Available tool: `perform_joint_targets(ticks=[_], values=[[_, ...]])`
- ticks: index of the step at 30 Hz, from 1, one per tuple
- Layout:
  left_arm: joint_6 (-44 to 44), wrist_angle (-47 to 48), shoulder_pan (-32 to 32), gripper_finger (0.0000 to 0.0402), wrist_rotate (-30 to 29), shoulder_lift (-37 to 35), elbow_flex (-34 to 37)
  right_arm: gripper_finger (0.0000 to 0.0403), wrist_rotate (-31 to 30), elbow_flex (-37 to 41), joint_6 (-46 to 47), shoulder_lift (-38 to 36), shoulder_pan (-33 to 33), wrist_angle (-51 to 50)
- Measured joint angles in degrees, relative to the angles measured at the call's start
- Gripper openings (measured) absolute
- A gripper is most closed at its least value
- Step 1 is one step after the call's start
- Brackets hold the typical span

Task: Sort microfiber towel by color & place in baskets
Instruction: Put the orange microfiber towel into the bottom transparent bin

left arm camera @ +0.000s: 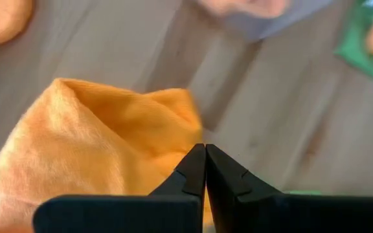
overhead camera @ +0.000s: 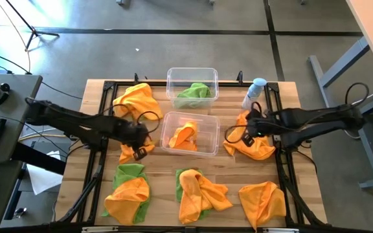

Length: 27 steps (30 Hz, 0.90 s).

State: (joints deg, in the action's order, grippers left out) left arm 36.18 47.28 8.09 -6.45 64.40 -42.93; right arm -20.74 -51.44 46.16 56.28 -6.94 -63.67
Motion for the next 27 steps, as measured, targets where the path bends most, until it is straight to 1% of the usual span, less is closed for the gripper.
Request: perform_joint_targets(ticks=[3, 6, 10, 12, 14, 17, 19, 21, 23, 27], values=[[1.0, 0.2, 3.4, 0.0000, -2.3, -5.4, 0.0, 0.0000, 3.0, 0.0, 3.3, -1.9, -4.4, -0.3], [-1.6, 0.3, 7.0, 0.0000, -4.2, -9.6, 0.0, 0.0000, 7.5, 0.0, 5.3, -2.5, -7.8, -0.4], [-5.5, -0.1, 10.6, 0.0000, -4.7, -13.0, 0.0, 0.0000, 11.7, 0.0, 4.4, -1.9, -10.9, -0.3], [-6.2, -0.1, 12.0, 0.0000, -4.8, -13.7, 0.0, 0.0000, 15.8, 0.0, 3.5, -1.3, -11.8, -0.2], [-5.8, -0.5, 13.1, 0.0000, -4.9, -13.8, 0.0, 0.0000, 18.1, 0.0, 2.3, -0.6, -12.7, -0.2], [-4.4, -1.1, 14.2, 0.0000, -5.8, -13.3, 0.0, 0.0000, 18.0, 0.0, 3.3, 0.9, -14.3, -0.1], [-3.2, -1.4, 14.7, 0.0000, -6.8, -12.9, 0.0, 0.0000, 19.3, 0.0, 4.6, 2.2, -15.6, -0.1], [-2.2, -1.5, 15.3, 0.0000, -7.5, -12.6, 0.0, 0.0000, 21.3, 0.0, 6.4, 3.7, -17.8, 0.2], [-2.4, -2.5, 15.9, 0.0000, -7.8, -12.3, 0.0, 0.0000, 21.8, 0.0, 8.9, 5.2, -20.8, 1.4], [-5.1, -4.9, 16.9, 0.0000, -7.9, -12.1, 0.0, 0.0000, 21.9, 0.0, 18.2, 8.7, -27.1, 4.8]])
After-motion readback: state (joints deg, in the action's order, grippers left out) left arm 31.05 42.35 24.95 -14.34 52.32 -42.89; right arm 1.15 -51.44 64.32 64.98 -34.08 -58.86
